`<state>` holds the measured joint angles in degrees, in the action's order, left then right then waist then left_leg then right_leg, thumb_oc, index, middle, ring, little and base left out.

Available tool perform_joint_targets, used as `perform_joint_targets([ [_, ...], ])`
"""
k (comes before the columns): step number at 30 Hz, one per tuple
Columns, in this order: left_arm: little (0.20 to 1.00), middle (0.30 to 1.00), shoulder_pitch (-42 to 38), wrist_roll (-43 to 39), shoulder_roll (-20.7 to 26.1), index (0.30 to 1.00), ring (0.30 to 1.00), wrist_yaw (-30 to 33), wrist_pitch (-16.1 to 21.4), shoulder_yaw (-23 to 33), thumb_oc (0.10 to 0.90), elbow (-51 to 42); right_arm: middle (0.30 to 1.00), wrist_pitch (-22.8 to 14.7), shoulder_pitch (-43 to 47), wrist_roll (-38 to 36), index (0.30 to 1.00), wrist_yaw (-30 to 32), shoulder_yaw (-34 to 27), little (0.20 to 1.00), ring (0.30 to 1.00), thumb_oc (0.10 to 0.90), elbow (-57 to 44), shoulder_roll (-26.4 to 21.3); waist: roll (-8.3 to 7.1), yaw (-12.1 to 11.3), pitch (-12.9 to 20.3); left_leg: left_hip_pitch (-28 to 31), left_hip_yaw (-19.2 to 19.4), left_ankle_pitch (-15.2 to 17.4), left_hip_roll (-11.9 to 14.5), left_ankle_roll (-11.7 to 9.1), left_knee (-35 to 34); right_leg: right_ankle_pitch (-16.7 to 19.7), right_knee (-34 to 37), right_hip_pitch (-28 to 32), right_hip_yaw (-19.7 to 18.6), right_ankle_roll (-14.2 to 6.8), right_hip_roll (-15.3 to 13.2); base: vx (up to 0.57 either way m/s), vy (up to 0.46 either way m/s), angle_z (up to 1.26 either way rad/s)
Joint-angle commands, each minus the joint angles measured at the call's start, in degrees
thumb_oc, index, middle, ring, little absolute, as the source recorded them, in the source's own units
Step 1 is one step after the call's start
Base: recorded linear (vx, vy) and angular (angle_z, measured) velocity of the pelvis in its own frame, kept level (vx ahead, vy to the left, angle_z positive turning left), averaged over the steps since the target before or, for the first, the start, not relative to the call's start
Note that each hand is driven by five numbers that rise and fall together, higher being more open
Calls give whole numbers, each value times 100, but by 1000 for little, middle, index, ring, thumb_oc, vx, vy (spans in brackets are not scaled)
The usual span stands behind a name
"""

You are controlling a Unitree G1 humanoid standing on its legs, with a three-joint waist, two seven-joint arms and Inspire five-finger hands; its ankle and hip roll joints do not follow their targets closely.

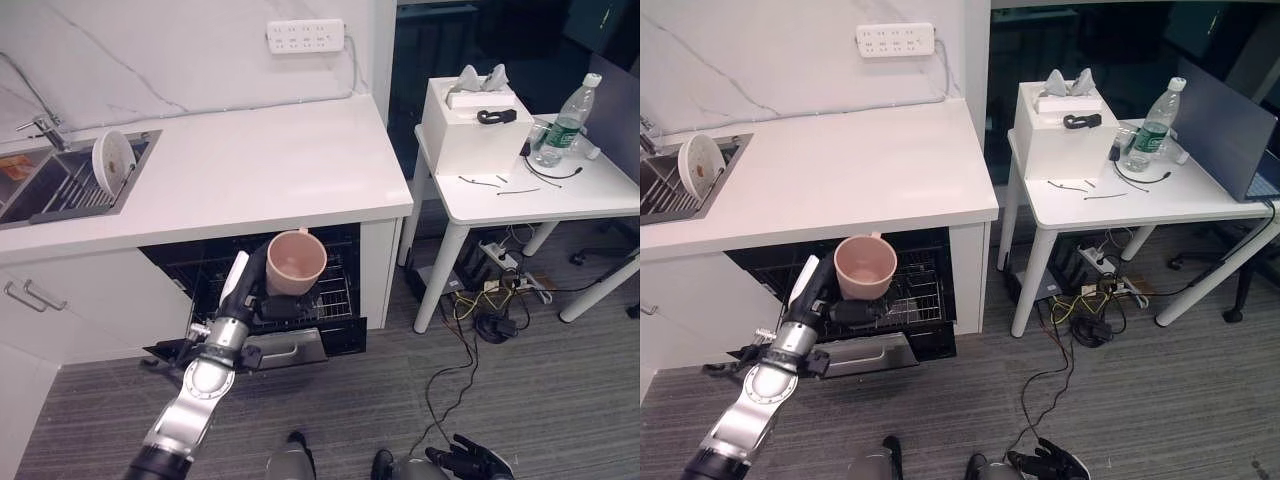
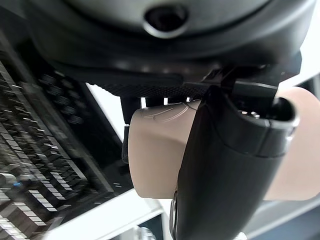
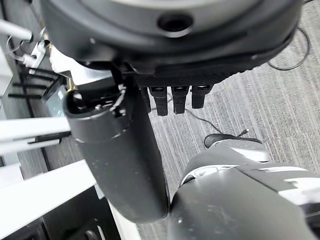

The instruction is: Place the dishes in the dishwasher.

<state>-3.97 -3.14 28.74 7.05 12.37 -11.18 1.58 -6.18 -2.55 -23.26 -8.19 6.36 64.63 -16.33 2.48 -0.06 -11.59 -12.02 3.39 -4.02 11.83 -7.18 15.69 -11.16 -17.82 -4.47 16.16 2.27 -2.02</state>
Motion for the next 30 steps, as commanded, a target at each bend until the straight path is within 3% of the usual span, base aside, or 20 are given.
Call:
perform_joint_targets([
  [1, 300, 300, -355, -75, 255, 300, 300, 52, 698, 423, 400, -728, 900, -317, -164, -88, 900, 110, 145, 900, 900, 800, -348, 36, -24, -33, 482, 303, 92, 486, -26, 37, 149, 503, 63, 330, -279, -915, -735, 52, 154, -10],
  [5, 300, 300, -290, -54, 289, 300, 300, 42, 724, 449, 400, -775, 900, -414, -141, -143, 900, 179, 158, 900, 900, 800, -468, 85, -23, -63, 557, 428, 138, 648, -136, 72, 149, 550, 63, 309, -270, -984, -878, 27, 106, 14],
  [10, 300, 300, -201, -48, 332, 300, 300, 34, 723, 543, 400, -859, 900, -774, -209, -399, 900, 548, 170, 900, 900, 800, -1405, 123, -115, -49, 615, 463, 261, 821, -216, 123, 149, 697, 63, 108, -270, -1143, -1080, -17, 21, 3],
  [12, 300, 300, -133, -26, 333, 300, 300, 53, 723, 609, 400, -894, 900, -804, -261, -440, 900, 756, 150, 900, 900, 800, -1948, 99, -151, -17, 621, 467, 307, 853, -236, 137, 149, 738, 63, 27, -289, -1174, -1124, -24, -12, -4],
  [14, 300, 300, 2, -19, 331, 300, 300, 68, 718, 732, 400, -922, 900, -1078, -334, -339, 900, 995, 1, 900, 900, 800, -2808, 39, -204, 35, 641, 462, 324, 921, -293, 176, 149, 789, 63, -82, -357, -1219, -1147, -24, -30, -12],
  [19, 300, 300, 229, -14, 321, 300, 300, 59, 796, 877, 400, -905, 900, -1164, -468, -127, 900, 1140, -234, 900, 900, 800, -4130, -61, -251, 127, 651, 479, 373, 959, -312, 227, 149, 797, 63, -138, -444, -1227, -1129, -13, -19, -10],
  [21, 300, 300, 372, -127, 308, 300, 300, 113, 832, 935, 400, -768, 900, -1496, -617, -55, 900, 1270, -451, 900, 900, 800, -5136, -252, -281, 252, 669, 536, 474, 982, -285, 243, 149, 791, 63, -171, -495, -1223, -1118, -18, -15, -8],
  [24, 300, 300, 445, -194, 266, 300, 300, 193, 896, 952, 400, -674, 900, -1615, -704, -61, 900, 1420, -652, 900, 900, 800, -5762, -389, -284, 326, 697, 578, 535, 1003, -272, 243, 149, 791, 63, -190, -549, -1226, -1100, 0, -3, -21],
  [25, 300, 300, 462, -218, 215, 300, 300, 267, 901, 942, 400, -632, 900, -1872, -712, 30, 900, 1598, -768, 900, 900, 800, -6198, -450, -277, 381, 708, 605, 558, 1022, -274, 254, 149, 792, 63, -210, -608, -1221, -1077, -2, 0, -11],
  [28, 300, 300, 436, -340, 155, 300, 300, 323, 844, 942, 400, -572, 900, -1992, -682, -16, 900, 1501, -867, 900, 900, 800, -6661, -528, -261, 443, 727, 636, 569, 1035, -275, 257, 149, 786, 63, -229, -676, -1208, -1047, -7, 11, -29],
  [30, 300, 300, 374, -627, 91, 300, 300, 342, 671, 925, 400, -491, 900, -1752, -633, -299, 900, 707, -856, 900, 900, 800, -7063, -638, -251, 486, 750, 680, 605, 1046, -262, 245, 149, 781, 63, -235, -711, -1203, -1034, -8, 13, -33],
])
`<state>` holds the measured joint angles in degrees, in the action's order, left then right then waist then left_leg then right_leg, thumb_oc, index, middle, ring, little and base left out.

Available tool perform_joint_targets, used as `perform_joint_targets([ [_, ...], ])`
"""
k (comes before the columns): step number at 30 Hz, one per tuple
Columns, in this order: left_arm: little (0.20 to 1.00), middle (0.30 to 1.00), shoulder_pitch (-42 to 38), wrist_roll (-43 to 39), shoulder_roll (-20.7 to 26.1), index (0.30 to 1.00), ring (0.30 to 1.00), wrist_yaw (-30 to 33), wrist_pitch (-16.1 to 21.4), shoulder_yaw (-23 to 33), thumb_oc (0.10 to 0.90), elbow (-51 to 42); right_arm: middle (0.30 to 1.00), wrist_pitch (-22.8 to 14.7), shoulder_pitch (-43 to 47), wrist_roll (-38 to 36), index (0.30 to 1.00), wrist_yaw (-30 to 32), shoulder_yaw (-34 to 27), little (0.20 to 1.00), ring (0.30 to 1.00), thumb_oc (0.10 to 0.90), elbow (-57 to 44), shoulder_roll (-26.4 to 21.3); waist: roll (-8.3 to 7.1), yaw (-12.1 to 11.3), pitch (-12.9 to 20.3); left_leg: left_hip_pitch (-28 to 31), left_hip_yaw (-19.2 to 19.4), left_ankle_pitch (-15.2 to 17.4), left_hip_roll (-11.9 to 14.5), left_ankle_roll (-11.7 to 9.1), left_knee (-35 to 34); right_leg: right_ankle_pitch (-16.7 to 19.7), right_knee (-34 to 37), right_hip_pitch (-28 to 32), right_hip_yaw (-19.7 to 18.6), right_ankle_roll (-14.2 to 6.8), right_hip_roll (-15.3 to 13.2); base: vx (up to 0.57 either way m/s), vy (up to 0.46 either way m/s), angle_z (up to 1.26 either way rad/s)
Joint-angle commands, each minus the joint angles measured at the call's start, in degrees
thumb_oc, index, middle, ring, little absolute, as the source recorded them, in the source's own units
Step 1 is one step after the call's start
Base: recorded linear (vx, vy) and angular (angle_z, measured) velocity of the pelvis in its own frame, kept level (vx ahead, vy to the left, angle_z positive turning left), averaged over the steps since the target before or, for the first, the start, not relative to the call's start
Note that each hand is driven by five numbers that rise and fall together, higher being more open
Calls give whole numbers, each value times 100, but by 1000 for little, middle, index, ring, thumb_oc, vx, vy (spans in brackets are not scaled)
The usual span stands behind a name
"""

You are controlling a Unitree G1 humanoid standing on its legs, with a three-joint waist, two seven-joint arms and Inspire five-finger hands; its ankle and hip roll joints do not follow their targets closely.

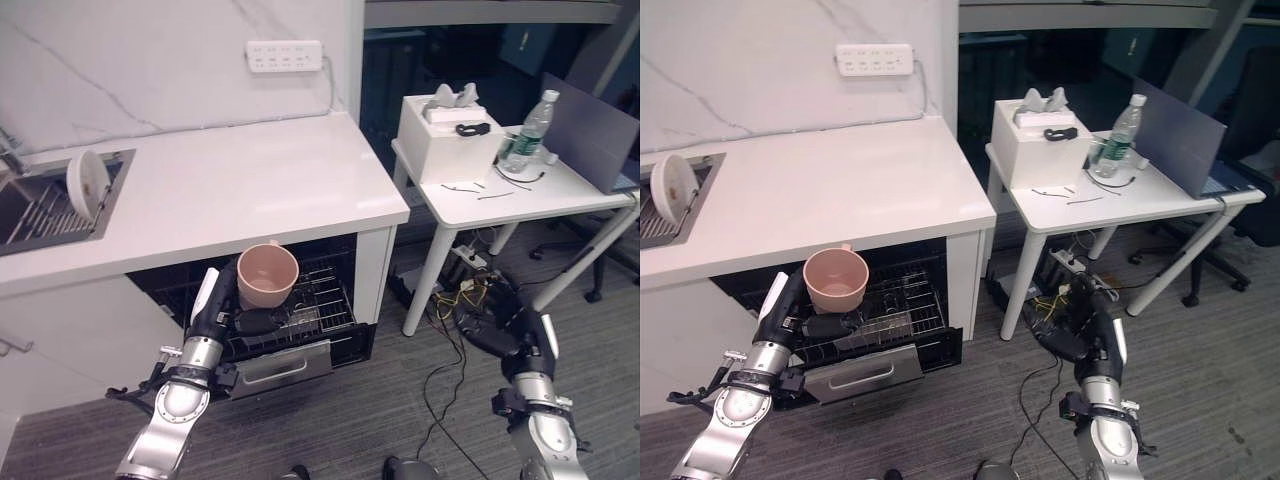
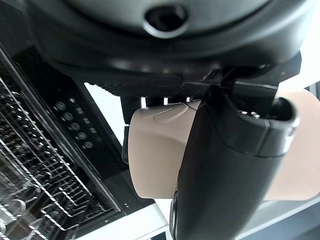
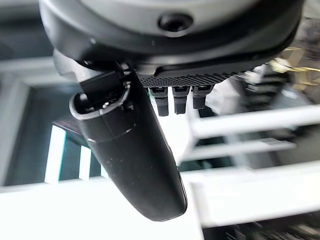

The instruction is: Place the dishes in the dishwasher.

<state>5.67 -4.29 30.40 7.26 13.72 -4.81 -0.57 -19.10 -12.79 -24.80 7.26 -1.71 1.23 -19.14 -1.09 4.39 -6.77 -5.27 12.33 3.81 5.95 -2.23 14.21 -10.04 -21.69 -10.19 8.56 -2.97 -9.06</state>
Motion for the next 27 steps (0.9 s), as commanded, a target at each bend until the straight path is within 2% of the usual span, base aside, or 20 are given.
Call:
perform_joint_targets([
  [1, 300, 300, -600, -544, -90, 300, 300, 315, 511, 282, 400, -261, 900, -379, 399, -186, 900, -997, -24, 900, 900, 800, -789, -377, 104, 44, 270, 10, -284, 263, 328, -250, 298, 670, 450, 335, 44, -677, -329, -18, -7, -21],
  [2, 300, 300, -625, -701, -159, 300, 300, 289, 420, 241, 400, -217, 900, -260, 433, -317, 900, -1436, 118, 900, 900, 800, -988, -430, 93, 44, 278, 20, -272, 261, 329, -247, 298, 673, 450, 331, 32, -669, -326, -20, -18, -18],
  [5, 300, 300, -697, -924, -301, 300, 300, 248, 269, 83, 400, -128, 900, -182, 539, -563, 900, -1858, 386, 900, 900, 800, -1234, -491, 54, 40, 306, 34, -263, 251, 347, -251, 298, 689, 450, 325, 16, -659, -322, -16, -32, -10],
  [8, 300, 300, -789, -1154, -428, 300, 300, 208, 137, -47, 400, -55, 900, -146, 668, -713, 900, -2027, 568, 900, 900, 800, -1284, -489, 36, 25, 327, 42, -268, 249, 351, -260, 298, 691, 450, 329, 18, -653, -317, -11, -27, -2],
  [9, 300, 300, -925, -1348, -553, 300, 300, 194, 3, -204, 400, 41, 900, -16, 871, -873, 900, -2139, 790, 900, 900, 800, -1305, -470, 27, 3, 347, 50, -275, 246, 354, -264, 298, 692, 450, 334, 25, -646, -316, -17, -30, -1],
  [12, 300, 300, -1158, -1585, -739, 300, 300, 259, 34, -439, 400, 218, 900, 238, 1150, -949, 900, -2282, 1091, 900, 900, 800, -1304, -402, 18, -34, 381, 66, -288, 252, 355, -267, 298, 694, 450, 346, 44, -641, -316, -12, -4, 0],
  [14, 300, 300, -1269, -1580, -787, 300, 300, 204, 62, -519, 400, 267, 900, 263, 1283, -974, 900, -2332, 1224, 900, 900, 800, -1229, -397, 15, -62, 393, 62, -302, 247, 354, -271, 298, 686, 450, 345, 46, -631, -313, -48, -7, 0],
  [19, 300, 300, -1529, -1514, -923, 300, 300, 413, 159, -848, 400, 449, 900, 261, 1618, -1236, 900, -2243, 1641, 900, 900, 800, -980, -284, -15, -145, 404, 71, -353, 210, 363, -300, 298, 727, 450, 385, 89, -625, -305, 0, 0, 0],
  [24, 300, 300, -1785, -1171, -1086, 300, 300, 1083, 249, -1118, 400, 534, 900, -2, 1930, -1467, 900, -1747, 1856, 900, 900, 800, -812, -112, -42, -221, 415, 60, -428, 239, 335, -272, 298, 724, 450, 393, 92, -616, -314, 24, -16, 5],
  [27, 300, 300, -1960, -938, -1152, 300, 300, 1504, 302, -1290, 400, 620, 900, 68, 2289, -1290, 900, -1399, 1985, 900, 900, 800, -749, 30, -59, -308, 415, 58, -491, 285, 295, -255, 298, 689, 450, 419, 117, -607, -332, 0, -5, 1],
])
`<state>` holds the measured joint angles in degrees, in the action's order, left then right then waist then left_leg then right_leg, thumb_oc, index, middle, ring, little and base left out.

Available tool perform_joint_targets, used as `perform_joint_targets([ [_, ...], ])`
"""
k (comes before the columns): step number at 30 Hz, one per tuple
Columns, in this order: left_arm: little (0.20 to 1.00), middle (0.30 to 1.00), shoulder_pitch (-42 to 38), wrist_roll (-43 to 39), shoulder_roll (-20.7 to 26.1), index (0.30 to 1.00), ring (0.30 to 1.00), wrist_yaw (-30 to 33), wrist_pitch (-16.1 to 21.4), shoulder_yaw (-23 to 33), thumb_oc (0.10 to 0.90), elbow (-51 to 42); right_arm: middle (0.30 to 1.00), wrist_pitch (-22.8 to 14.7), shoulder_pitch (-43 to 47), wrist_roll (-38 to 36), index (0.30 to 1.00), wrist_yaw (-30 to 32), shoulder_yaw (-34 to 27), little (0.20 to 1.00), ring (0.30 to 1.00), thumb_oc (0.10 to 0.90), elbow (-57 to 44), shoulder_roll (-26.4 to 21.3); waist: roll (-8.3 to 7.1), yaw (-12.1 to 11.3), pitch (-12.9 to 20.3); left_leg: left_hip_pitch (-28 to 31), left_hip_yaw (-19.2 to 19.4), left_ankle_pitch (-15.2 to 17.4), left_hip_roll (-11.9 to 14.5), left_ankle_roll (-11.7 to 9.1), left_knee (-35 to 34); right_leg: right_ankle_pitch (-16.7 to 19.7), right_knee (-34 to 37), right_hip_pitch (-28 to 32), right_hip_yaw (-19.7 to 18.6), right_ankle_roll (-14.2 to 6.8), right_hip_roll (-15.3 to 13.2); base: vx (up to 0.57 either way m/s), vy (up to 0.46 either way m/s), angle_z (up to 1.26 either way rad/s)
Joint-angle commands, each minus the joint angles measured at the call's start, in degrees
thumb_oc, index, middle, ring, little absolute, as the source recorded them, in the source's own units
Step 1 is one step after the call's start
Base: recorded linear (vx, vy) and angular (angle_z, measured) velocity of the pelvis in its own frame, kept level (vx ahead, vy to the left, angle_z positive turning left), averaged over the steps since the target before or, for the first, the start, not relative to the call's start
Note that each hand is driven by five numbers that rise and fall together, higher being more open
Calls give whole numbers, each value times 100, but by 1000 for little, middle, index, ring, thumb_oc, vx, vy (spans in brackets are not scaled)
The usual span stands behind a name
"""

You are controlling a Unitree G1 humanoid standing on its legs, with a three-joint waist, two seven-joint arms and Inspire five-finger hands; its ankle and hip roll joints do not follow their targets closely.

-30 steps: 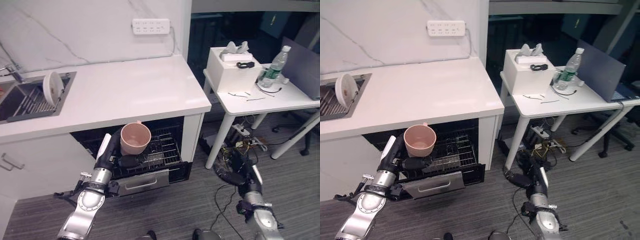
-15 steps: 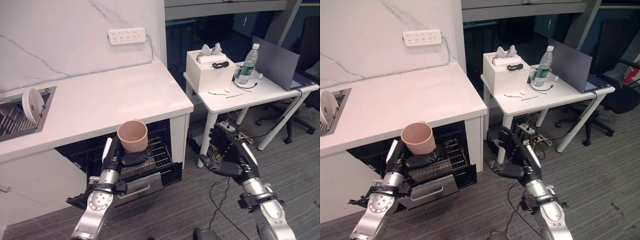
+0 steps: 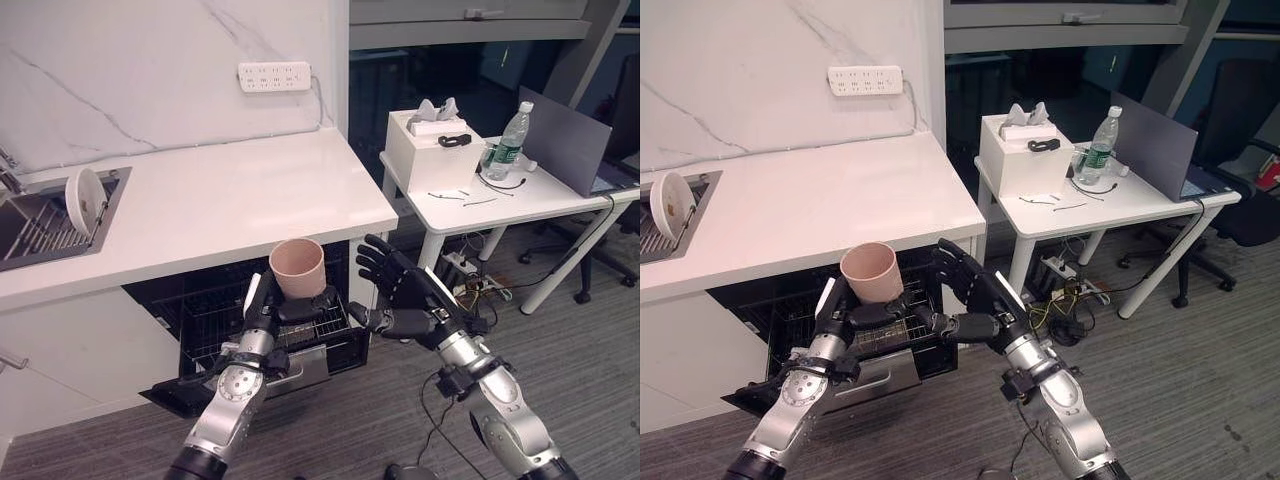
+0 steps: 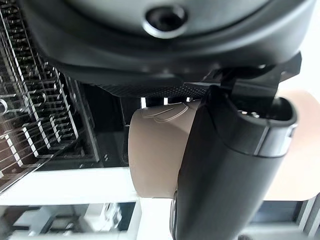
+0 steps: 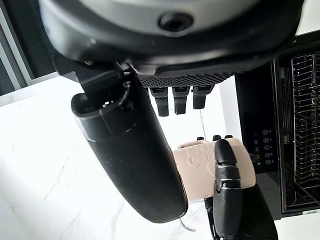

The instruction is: Place the dishes in the dishwasher.

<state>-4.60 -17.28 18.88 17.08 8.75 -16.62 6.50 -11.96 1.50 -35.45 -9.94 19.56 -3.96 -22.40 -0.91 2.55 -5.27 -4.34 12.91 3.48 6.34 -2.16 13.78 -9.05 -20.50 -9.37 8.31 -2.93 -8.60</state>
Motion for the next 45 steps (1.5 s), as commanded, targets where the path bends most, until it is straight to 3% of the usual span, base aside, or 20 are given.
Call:
perform_joint_targets([
  [1, 300, 300, -994, 477, -17, 300, 300, 645, 816, -132, 400, -59, 900, -559, 987, -159, 900, 445, -96, 900, 900, 800, -198, 401, -80, -152, 266, -33, -563, 324, 247, -262, 341, 578, 332, 353, 152, -605, -381, 0, 0, 0],
  [10, 300, 300, -1197, 1208, 87, 300, 300, 1022, 974, -326, 400, -109, 900, -227, 1476, -151, 900, 488, 216, 900, 900, 800, -45, 492, -121, -324, 305, -41, -635, 348, 191, -242, 341, 554, 332, 418, 248, -591, -410, -11, -6, 4],
  [32, 300, 300, -1379, 1371, 120, 300, 300, 938, 893, -754, 400, -76, 900, 219, 2055, -135, 900, 402, 666, 900, 900, 800, 211, 628, -143, -486, 313, -71, -673, 337, 194, -251, 341, 561, 332, 455, 380, -605, -471, -10, -3, 5],
  [45, 300, 300, -1537, 2142, 151, 300, 300, 1597, 823, -910, 400, 188, 900, 710, 2373, -55, 900, 770, 805, 900, 900, 800, 462, 709, -158, -529, 298, -75, -704, 319, 208, -272, 341, 571, 332, 451, 396, -589, -466, -3, -1, 1],
])
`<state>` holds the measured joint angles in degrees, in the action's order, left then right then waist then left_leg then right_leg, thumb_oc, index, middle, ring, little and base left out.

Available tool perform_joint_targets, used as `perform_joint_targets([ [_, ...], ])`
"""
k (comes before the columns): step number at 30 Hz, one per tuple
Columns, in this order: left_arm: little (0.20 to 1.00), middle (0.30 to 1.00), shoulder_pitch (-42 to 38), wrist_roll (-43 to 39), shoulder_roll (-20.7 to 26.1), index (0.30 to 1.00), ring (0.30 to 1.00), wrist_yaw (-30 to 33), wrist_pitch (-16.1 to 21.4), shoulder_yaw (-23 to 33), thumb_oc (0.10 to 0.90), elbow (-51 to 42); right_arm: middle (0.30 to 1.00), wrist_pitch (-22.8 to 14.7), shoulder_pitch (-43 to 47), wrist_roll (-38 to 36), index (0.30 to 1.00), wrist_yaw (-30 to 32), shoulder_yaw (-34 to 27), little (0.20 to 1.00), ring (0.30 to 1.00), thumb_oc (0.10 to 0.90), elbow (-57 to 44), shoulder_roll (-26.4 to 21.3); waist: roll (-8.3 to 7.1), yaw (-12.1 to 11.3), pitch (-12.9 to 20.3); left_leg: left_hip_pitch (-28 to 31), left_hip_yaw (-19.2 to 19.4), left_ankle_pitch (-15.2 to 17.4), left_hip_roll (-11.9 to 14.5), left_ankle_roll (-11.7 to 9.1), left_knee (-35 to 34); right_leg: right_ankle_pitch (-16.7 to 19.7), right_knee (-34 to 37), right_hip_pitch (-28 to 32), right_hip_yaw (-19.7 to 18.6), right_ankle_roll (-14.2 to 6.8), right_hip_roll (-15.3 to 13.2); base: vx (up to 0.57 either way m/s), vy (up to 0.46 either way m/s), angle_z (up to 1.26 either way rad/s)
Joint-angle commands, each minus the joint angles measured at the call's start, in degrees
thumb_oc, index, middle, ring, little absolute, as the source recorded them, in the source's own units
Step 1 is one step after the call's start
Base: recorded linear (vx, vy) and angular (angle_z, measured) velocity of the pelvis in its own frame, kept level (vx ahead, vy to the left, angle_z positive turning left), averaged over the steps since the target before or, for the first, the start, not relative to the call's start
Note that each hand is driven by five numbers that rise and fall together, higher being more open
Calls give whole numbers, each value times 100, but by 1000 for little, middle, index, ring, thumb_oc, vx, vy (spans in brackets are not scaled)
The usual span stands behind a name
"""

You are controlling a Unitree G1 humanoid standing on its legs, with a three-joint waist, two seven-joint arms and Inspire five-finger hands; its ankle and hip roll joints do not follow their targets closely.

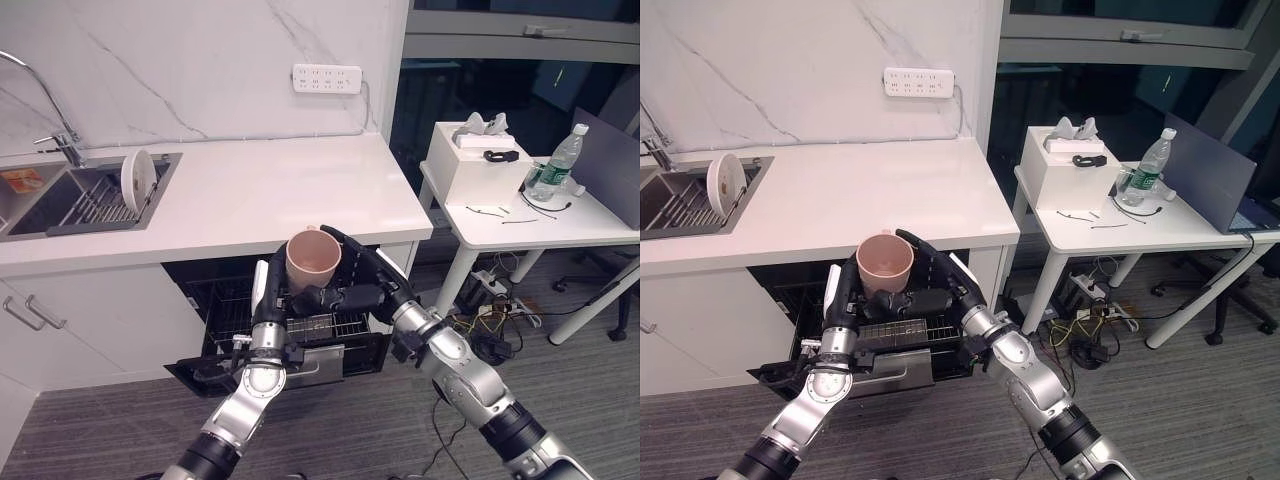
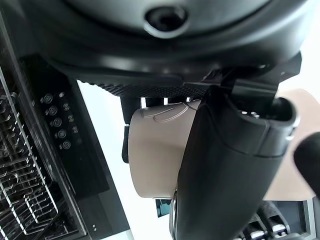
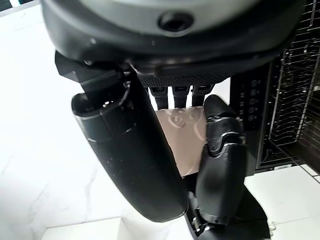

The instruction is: Place the dishes in the dishwasher.

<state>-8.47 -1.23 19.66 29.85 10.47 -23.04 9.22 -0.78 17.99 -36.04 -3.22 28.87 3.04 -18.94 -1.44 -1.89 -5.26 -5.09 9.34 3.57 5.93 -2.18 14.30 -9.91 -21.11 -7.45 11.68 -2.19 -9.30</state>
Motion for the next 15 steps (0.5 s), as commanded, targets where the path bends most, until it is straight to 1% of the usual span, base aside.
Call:
perform_joint_targets([
  [1, 300, 300, -1171, 630, 65, 300, 300, 356, 660, -287, 400, -124, 900, -391, 752, 74, 900, 195, -110, 900, 900, 800, -210, 389, -106, -93, 295, 3, -350, 313, 248, -272, 289, 655, 392, 262, 61, -664, -397, 0, 0, 0],
  [4, 300, 300, -1190, 623, 44, 300, 300, 377, 576, -298, 400, -227, 900, -446, 818, 285, 900, 330, -80, 900, 900, 800, -136, 434, -100, -111, 294, 3, -363, 312, 249, -274, 289, 647, 392, 267, 58, -659, -390, 0, 0, 0],
  [6, 300, 300, -1245, 622, 48, 300, 300, 426, 577, -355, 400, -211, 900, -325, 901, 194, 900, 295, -36, 900, 900, 800, -143, 460, -98, -103, 294, 5, -362, 311, 253, -282, 289, 649, 392, 262, 55, -658, -383, 0, 0, 0],
  [10, 300, 300, -1320, 615, -7, 300, 300, 489, 629, -446, 400, -149, 900, -284, 975, 215, 900, 333, 70, 900, 900, 800, -176, 519, -97, -97, 290, 5, -356, 318, 258, -282, 289, 640, 392, 259, 51, -651, -378, 0, 0, 0],
  [15, 300, 300, -1420, 436, -143, 300, 300, 537, 705, -668, 400, -2, 900, -398, 1153, 199, 900, 461, 252, 900, 900, 800, -91, 694, -101, -112, 279, 5, -329, 304, 295, -299, 289, 634, 392, 272, 85, -646, -390, 0, 0, 0],
])
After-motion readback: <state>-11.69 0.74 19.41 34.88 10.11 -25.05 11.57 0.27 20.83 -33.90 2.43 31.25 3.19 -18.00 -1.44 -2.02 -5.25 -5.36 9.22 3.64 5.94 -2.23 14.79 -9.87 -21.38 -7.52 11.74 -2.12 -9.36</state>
